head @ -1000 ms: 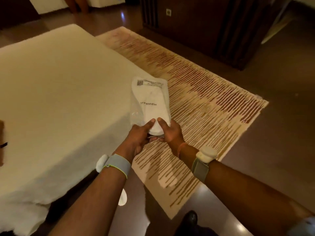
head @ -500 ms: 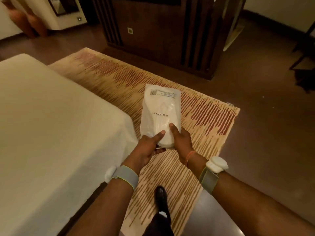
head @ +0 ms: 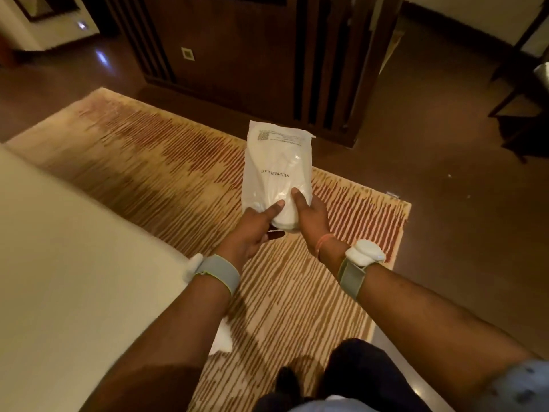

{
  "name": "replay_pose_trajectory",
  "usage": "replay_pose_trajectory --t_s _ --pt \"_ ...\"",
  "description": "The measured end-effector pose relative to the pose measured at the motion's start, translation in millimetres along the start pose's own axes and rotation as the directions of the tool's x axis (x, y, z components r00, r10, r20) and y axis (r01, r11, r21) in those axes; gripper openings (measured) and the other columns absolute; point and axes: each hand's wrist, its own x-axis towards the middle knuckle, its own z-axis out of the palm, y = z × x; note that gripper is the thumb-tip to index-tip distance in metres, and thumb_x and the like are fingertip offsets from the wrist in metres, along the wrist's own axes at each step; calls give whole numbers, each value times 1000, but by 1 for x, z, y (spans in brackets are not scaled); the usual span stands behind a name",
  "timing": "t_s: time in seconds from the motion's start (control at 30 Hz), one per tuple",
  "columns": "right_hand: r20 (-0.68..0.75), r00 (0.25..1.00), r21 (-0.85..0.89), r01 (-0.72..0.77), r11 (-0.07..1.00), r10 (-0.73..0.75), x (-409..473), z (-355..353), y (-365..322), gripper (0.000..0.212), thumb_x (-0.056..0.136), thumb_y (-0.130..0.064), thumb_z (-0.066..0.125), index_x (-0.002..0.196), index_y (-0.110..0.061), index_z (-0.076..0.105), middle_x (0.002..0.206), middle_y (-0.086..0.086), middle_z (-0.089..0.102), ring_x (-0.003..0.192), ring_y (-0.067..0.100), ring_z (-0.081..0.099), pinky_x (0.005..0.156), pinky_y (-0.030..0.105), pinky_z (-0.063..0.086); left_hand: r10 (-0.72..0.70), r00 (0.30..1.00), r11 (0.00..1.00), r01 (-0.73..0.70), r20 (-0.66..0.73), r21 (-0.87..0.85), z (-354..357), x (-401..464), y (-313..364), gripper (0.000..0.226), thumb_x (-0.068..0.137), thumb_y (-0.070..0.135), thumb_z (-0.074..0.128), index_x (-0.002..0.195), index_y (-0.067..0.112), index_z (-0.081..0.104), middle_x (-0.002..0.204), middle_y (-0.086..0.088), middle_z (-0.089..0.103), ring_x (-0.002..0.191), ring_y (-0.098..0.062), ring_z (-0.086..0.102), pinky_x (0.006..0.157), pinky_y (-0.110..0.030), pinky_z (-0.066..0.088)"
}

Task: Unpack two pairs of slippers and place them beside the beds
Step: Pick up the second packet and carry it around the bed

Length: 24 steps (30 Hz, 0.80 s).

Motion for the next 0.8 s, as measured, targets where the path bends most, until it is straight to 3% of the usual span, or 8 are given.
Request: replay_pose_trajectory --t_s 0.17,0.27,0.5,0.63,0.8 --pt "5 1000 27 -3 1000 3 117 14 -24 36 92 -38 59 120 -16 61 117 10 68 104 28 65 92 49 54 22 1000 1000 -22 -2 -14 22 108 46 37 91 23 68 125 14 55 107 -9 71 93 -25 70 74 -38 61" --pt "8 1000 34 9 999 -9 201 23 -41 27 92 -35 60 111 -18 61 110 8 68 102 29 66 92 46 54 35 997 998 -39 -64 -59 41 178 76 46 90 23 69 131 8 54 120 -17 68 106 -32 67 84 -44 60" --pt "159 987 -89 53 995 -38 387 69 -122 23 92 -38 59 106 -21 60 110 7 68 98 24 66 87 39 55 49 974 989 -79 -220 -127 70 325 188 49 91 27 68 132 7 51 122 -16 66 103 -30 66 86 -44 58" --pt "264 963 -131 95 987 -58 462 114 -152 21 92 -36 59 107 -21 60 101 0 67 93 19 66 79 32 55 59 953 976 -118 -297 -185 56 388 234 49 91 27 68 132 8 50 125 -16 65 103 -29 67 80 -42 60" --pt "336 942 -119 53 991 -11 549 197 -158 30 93 -35 58 117 -17 60 103 0 63 92 18 63 79 32 54 61 928 965 -149 -369 -215 4 473 281 55 89 30 68 136 7 49 127 -16 65 111 -34 66 90 -51 57"
